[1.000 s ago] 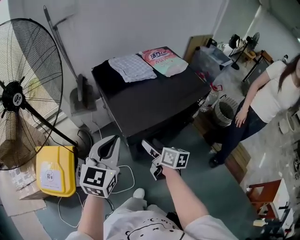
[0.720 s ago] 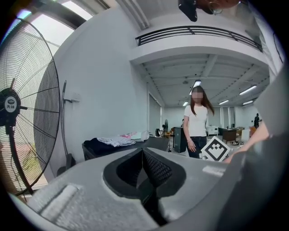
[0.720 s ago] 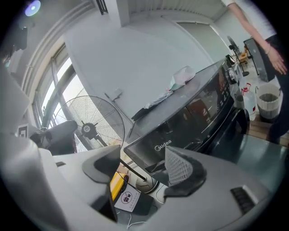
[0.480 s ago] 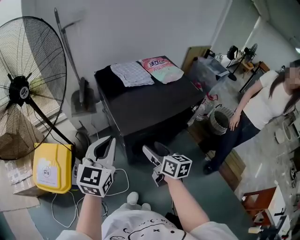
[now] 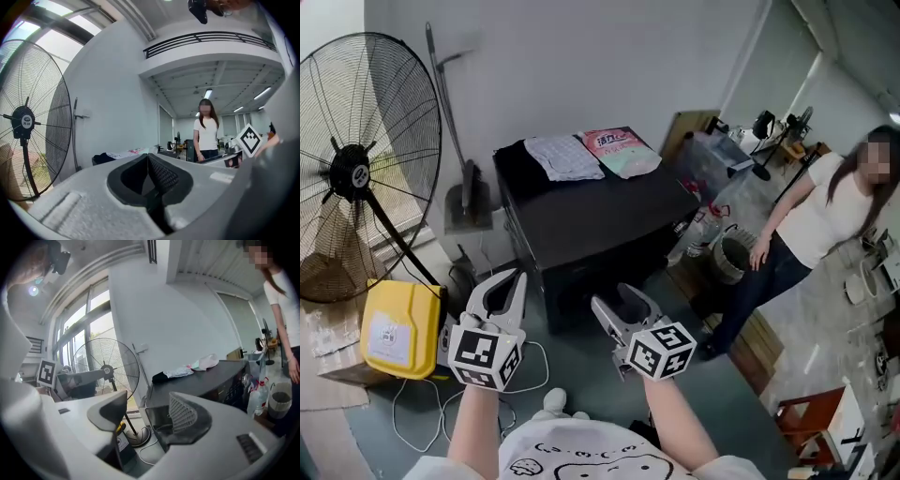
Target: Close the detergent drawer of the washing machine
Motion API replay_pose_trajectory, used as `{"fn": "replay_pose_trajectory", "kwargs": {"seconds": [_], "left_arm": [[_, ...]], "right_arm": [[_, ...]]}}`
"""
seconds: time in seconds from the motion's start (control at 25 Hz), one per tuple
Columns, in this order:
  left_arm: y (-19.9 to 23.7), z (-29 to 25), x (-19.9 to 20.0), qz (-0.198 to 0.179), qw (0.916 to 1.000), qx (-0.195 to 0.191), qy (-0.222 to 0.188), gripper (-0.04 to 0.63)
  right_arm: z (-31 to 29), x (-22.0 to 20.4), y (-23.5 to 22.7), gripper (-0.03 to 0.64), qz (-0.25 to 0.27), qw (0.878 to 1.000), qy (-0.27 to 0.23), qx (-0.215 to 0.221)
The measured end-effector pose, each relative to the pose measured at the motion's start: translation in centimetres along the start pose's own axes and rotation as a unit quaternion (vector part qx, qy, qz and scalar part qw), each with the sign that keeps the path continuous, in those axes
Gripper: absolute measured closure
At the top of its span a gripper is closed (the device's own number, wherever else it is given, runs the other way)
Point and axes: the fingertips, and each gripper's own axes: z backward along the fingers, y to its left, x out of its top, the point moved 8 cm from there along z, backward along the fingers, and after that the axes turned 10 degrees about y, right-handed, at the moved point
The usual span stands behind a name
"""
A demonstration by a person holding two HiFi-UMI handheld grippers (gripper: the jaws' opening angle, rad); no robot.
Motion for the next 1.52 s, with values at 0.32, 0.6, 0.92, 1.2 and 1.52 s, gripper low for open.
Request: {"fn": "replay_pose_trajectory", "kwargs": {"seconds": [0.32,0.6,0.92,1.2,1.52], "left_arm": [[-1.1,1.6,1.7,-0.012,0.9995,0.005,-0.028,0.578],[-2.4,2.8,2.7,-0.029,0.9981,0.002,-0.054,0.578],[-2.6,3.7,4.1,-0.037,0.9963,0.009,-0.077,0.578],[-3.2,3.9,5.2,-0.05,0.9946,0.006,-0.091,0.578],[-3.5,3.8,5.7,-0.057,0.9937,0.002,-0.096,0.578]], "right_arm": [[5.1,3.3,2.6,0.429,0.103,0.992,-0.049,-0.06],[8.9,5.5,3.8,0.565,0.156,0.976,-0.096,-0.117],[10.8,7.3,4.8,0.615,0.201,0.962,-0.123,-0.139],[11.9,8.3,5.2,0.616,0.221,0.955,-0.133,-0.149],[12.3,8.8,5.2,0.617,0.225,0.953,-0.14,-0.149]]}}
